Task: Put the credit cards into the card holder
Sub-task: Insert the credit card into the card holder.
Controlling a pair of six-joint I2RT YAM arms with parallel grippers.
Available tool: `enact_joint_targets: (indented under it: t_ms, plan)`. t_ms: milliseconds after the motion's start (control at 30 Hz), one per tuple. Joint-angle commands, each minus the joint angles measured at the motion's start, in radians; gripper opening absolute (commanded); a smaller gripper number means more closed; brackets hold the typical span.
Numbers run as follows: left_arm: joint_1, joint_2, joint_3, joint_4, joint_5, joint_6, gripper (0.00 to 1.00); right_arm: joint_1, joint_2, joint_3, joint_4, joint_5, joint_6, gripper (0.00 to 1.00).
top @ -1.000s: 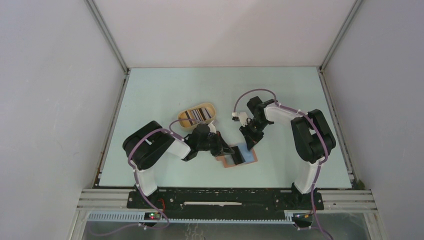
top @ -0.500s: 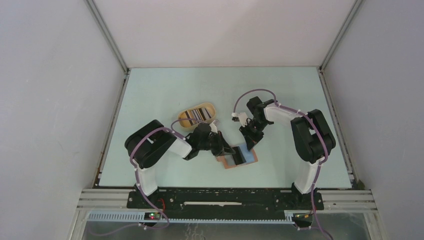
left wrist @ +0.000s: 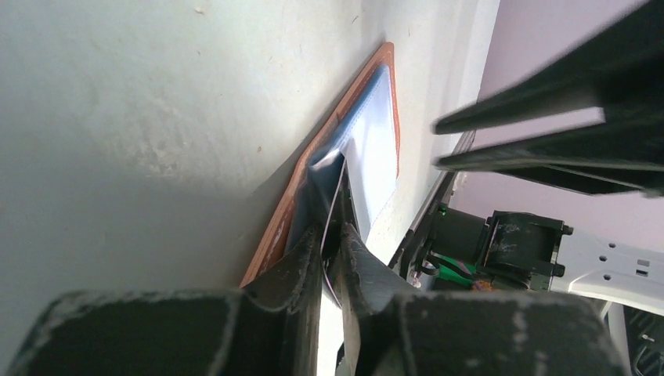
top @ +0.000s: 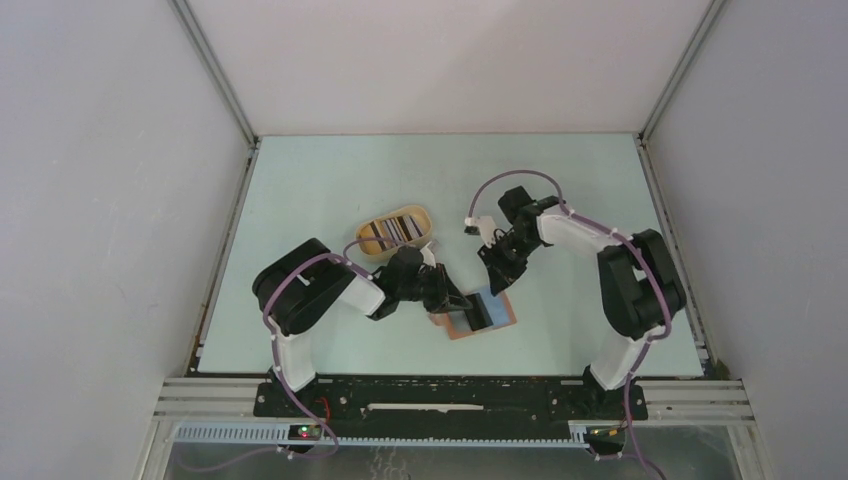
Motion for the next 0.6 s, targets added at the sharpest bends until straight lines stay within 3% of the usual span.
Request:
enact_joint_targets:
  t_ms: [0,167,333,467,567]
  plan:
    - [0.001,0.020,0.008,-0.038,0.004,0.051,0.19,-0.012,-0.179,-0.019,0.023,-0.120,-0.093,0.29]
    - [0.002,0.023,0.003,-0.021,0.006,0.053,0.21,0.027,-0.311,-0.088,0.055,-0.232,-0.209,0.28]
    - [0.005,0.027,0.002,-0.014,0.008,0.058,0.23,0.152,-0.461,-0.228,0.201,-0.207,-0.362,0.26]
    - [0.007,0.033,0.003,-0.013,0.012,0.060,0.24,0.283,-0.549,-0.358,0.350,-0.094,-0.537,0.24]
    - [0.007,0.034,0.003,-0.013,0.014,0.062,0.24,0.352,-0.532,-0.388,0.448,0.003,-0.550,0.19]
